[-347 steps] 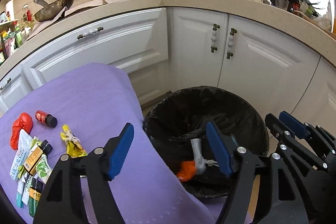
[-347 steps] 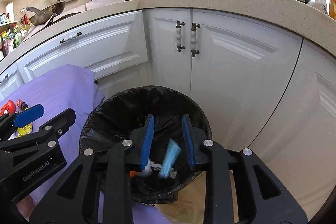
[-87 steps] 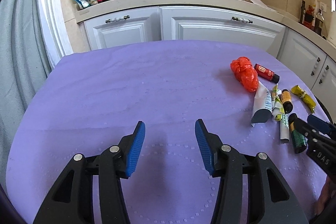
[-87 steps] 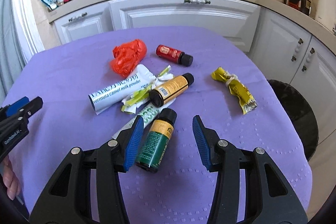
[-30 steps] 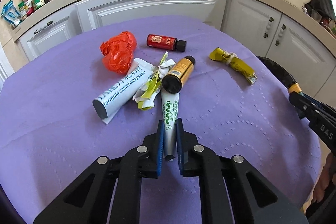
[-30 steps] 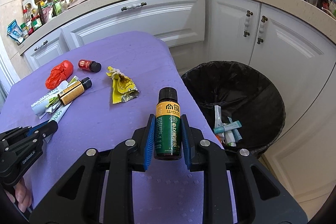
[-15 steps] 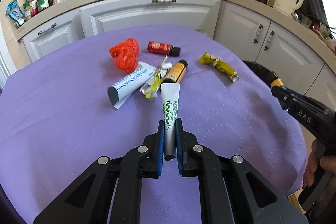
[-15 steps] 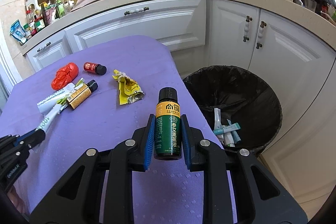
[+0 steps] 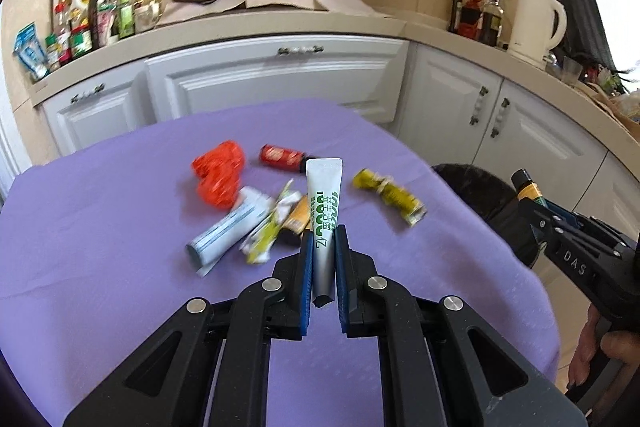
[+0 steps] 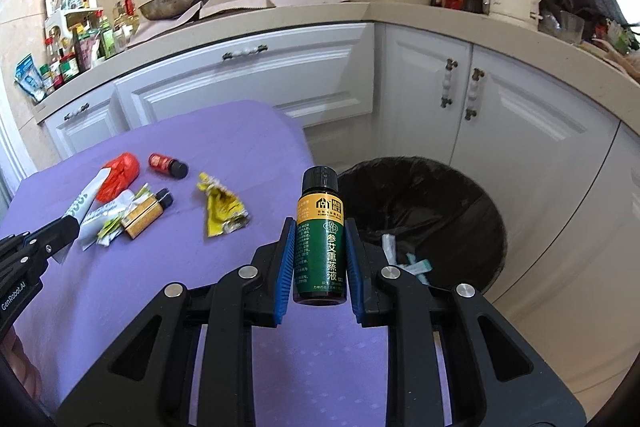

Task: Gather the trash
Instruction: 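Carry the green bottle and white tube over the black bin with both grippers, then open both grippers over the black bin to drop the bottle and tube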

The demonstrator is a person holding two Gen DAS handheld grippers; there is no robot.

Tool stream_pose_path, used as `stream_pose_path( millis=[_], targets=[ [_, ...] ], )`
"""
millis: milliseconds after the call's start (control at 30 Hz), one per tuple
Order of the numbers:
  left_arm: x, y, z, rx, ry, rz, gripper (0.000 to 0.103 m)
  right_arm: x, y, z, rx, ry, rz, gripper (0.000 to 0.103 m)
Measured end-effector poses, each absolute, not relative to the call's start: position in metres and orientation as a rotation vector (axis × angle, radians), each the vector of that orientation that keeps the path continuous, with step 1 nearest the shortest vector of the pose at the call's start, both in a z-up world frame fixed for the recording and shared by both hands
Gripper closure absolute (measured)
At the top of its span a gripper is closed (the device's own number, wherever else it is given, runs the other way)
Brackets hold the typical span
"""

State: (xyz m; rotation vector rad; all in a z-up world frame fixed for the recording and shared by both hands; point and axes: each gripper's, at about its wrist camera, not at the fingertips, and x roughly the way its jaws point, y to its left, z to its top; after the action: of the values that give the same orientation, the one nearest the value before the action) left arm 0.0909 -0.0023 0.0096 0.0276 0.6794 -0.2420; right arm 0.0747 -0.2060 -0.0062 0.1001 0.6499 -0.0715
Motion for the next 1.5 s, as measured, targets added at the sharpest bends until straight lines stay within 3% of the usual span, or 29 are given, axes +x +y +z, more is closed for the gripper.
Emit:
stream_pose_path(
  millis=[467, 1500],
  targets=[
    [0.114, -0.074, 0.017, 0.057, 0.631, -0.345, 0.092, 0.089, -0.262, -0.004, 0.115, 0.622, -0.179, 0.08],
    [0.151, -0.187, -0.024, 0.168, 0.712, -0.414, 0.091, 0.117, -0.35, -0.041, 0.189, 0.656, -0.253, 0.08]
  ],
)
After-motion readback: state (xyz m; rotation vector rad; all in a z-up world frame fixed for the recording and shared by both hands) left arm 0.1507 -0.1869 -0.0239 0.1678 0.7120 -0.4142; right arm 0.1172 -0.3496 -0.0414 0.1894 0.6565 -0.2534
